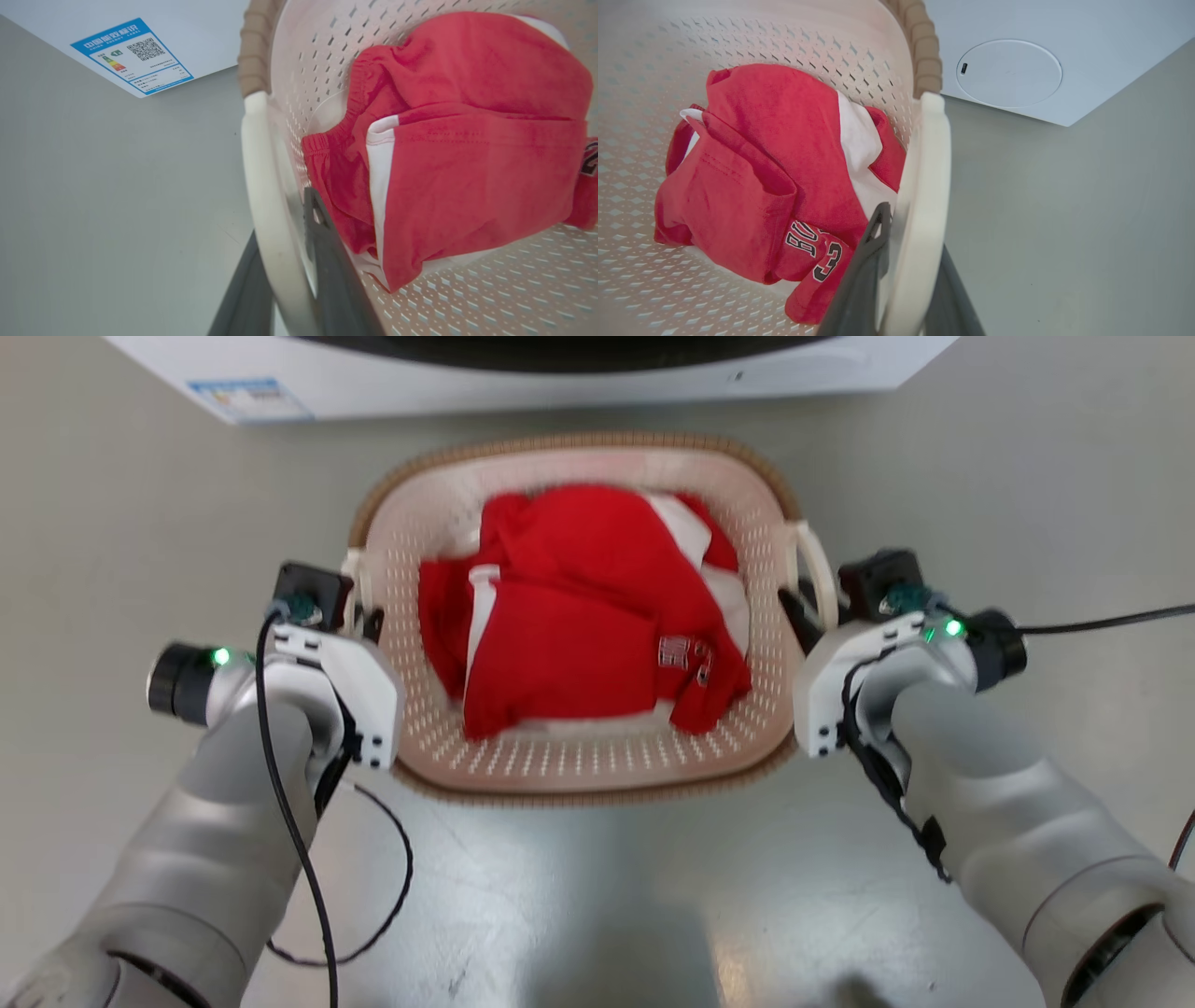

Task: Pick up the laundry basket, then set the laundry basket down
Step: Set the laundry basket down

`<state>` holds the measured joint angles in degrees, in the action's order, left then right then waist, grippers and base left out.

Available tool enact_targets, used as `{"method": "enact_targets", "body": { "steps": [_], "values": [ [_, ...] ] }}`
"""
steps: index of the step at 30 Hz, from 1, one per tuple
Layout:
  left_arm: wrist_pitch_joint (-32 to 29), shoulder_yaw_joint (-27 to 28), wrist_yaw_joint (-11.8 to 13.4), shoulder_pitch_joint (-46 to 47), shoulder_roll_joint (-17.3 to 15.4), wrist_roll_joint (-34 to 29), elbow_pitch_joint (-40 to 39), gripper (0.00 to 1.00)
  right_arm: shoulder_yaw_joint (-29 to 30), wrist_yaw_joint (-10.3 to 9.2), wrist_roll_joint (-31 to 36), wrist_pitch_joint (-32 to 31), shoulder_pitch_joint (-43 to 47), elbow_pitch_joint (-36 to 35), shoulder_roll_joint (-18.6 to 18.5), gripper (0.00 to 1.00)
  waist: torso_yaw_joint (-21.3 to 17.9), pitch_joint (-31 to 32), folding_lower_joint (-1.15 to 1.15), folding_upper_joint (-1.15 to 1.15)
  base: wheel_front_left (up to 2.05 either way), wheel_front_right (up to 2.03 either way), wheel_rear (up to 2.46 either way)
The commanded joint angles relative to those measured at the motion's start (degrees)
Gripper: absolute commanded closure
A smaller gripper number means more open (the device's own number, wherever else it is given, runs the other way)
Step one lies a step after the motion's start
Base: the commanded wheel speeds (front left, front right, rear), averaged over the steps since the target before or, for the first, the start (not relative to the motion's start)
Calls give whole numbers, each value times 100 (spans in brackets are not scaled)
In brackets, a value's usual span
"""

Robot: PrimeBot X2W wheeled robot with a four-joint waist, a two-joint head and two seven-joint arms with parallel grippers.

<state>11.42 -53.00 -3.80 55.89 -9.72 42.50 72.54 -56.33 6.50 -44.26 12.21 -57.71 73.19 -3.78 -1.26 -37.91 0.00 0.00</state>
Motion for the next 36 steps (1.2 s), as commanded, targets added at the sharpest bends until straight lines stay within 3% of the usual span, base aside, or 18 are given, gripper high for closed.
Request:
{"method": "enact_targets", "body": {
  "steps": [1, 9, 18, 36],
  "values": [
    [140, 44, 37, 246, -196, -119, -24, 100, -62, 99, 144, 129, 54, -44, 91, 100, 127, -348, 0, 0, 0, 0, 0],
    [349, 66, 188, 697, -306, -325, -175, 100, 117, 99, 406, 249, -145, 41, 91, 100, 166, -984, 0, 0, 0, 0, 0],
    [356, 418, 493, 719, -575, -703, -900, 100, 447, 99, 641, 276, -279, 64, 91, 100, 131, -1256, 0, 0, 0, 0, 0],
    [357, 816, 373, 607, -481, -1118, -806, 100, 1172, 99, 1345, 278, -262, -14, 91, 100, 69, -1321, 0, 0, 0, 0, 0]
  ]
}}
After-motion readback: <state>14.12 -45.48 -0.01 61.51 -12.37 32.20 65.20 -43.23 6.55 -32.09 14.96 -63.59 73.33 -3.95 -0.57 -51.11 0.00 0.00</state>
